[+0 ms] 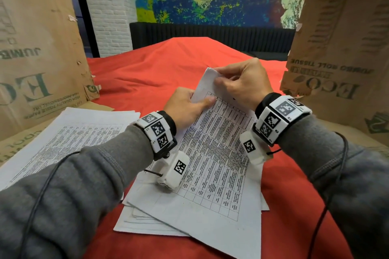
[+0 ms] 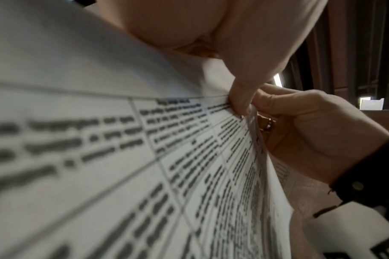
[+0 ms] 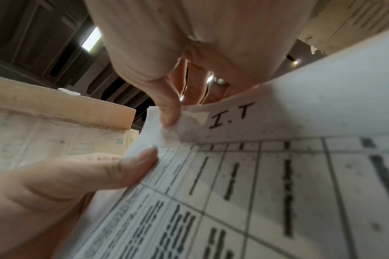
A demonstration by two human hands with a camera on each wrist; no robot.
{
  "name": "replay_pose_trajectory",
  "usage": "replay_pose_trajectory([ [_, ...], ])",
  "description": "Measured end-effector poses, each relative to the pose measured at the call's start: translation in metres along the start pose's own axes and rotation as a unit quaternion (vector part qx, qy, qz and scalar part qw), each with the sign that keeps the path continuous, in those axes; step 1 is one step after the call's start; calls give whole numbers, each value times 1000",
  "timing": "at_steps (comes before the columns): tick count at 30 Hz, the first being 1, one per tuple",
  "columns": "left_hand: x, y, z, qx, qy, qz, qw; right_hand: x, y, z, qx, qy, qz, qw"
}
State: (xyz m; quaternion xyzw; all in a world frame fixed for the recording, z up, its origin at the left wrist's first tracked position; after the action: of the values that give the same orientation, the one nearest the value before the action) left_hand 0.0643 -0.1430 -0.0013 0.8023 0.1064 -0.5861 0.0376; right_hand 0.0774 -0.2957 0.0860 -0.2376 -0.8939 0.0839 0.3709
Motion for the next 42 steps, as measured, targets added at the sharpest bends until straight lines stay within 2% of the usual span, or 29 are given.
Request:
replay_pose_trajectory([
  [8,-5,5,-4,-5,21,-24,999,12,-7,-2,-49,-62,15,997],
  [15,-18,10,-7,-25,110,-80,990,17,6,4,-33,-113,54,992],
  [20,-13,12,-12,-10,115,-81,990,21,11,4,-20,-112,48,992],
  [28,-6,-5,-8,-10,67,-49,996,13,-13,-3,-39,-21,27,999],
  [31,-16,-20,-14,-20,58,-25,998,-23,-40,-7,-9,43,106,993],
  [33,-23,-30,-16,-32,48,-3,998,-54,-64,-6,-22,105,119,987],
  [35,-27,-35,-19,-50,49,29,997,-81,-78,5,-47,195,-23,979],
  [37,-25,-35,-18,-61,46,42,996,-94,-62,26,-8,311,-235,921],
  [38,-23,-33,-17,-64,40,43,996,-96,-53,34,11,337,-294,895],
  [40,-18,-25,-13,-63,32,41,997,-89,-39,43,20,333,-353,874],
  [42,-17,-19,-9,-65,31,23,997,-87,-34,44,-11,326,-372,869],
])
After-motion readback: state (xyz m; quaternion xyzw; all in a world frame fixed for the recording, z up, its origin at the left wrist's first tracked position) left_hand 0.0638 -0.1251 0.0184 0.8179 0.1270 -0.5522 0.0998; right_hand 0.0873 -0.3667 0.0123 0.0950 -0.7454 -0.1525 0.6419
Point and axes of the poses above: each hand's wrist, its own z-axis away from the middle knuckle, its own y-axis out of the palm, x = y × z, the point moved 9 cm from there along -z, towards the middle knuckle, and after that the axes turned 13 degrees about -x, right-handed, at the moved point
